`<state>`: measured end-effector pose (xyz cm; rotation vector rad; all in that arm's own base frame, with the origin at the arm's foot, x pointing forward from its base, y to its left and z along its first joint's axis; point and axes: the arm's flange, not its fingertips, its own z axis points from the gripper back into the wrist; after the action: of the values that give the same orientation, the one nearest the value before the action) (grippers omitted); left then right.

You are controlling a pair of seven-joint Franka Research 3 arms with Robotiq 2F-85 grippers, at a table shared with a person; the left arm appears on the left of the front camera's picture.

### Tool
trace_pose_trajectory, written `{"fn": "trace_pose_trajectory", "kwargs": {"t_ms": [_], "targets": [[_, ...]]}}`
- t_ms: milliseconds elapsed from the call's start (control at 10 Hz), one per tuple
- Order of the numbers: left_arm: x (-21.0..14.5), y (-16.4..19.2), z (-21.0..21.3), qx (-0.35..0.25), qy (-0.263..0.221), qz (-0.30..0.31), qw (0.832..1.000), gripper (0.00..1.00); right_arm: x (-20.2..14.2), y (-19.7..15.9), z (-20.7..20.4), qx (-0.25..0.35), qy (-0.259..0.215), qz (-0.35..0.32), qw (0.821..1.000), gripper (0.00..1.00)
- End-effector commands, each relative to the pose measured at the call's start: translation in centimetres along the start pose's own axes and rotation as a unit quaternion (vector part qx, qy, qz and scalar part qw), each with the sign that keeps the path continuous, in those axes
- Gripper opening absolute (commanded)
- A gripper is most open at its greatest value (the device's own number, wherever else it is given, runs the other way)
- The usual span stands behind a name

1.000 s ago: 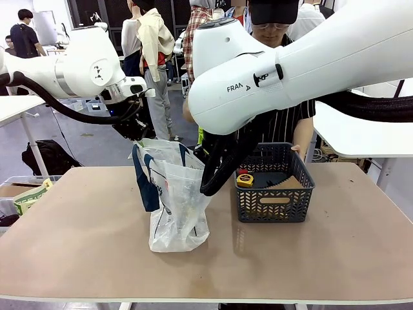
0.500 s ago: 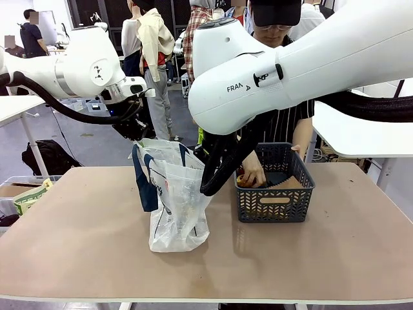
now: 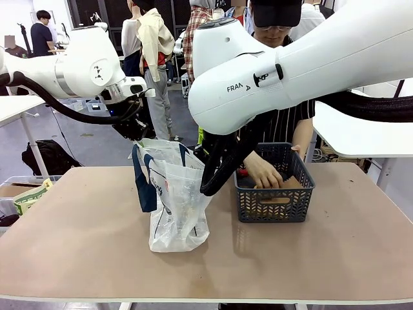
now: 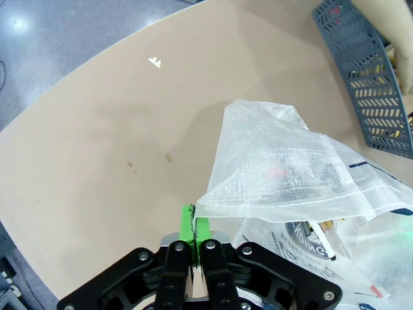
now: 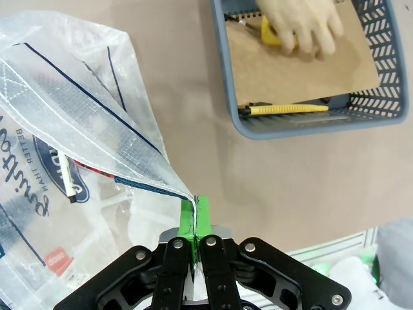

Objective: Transfer purchased items from the store into the shopping bag.
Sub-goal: Move the Reusable shopping bag to the right side of the table.

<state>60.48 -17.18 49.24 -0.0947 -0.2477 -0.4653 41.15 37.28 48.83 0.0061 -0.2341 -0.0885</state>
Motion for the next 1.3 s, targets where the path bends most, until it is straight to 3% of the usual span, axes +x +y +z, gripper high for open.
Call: {"fn": "trace_pose_trajectory", "kwargs": {"t_ms": [0, 1200], "targets": [[-0.04, 0.13, 0.08, 0.002, -0.003, 0.002, 1.0, 0.0, -0.09, -0.1, -0.07, -0.001, -0.001, 0.004, 1.0, 0.0], [-0.04, 0.13, 0.08, 0.002, -0.003, 0.002, 1.0, 0.0, -0.09, -0.1, -0.07, -0.001, -0.001, 0.004, 1.0, 0.0]]}}
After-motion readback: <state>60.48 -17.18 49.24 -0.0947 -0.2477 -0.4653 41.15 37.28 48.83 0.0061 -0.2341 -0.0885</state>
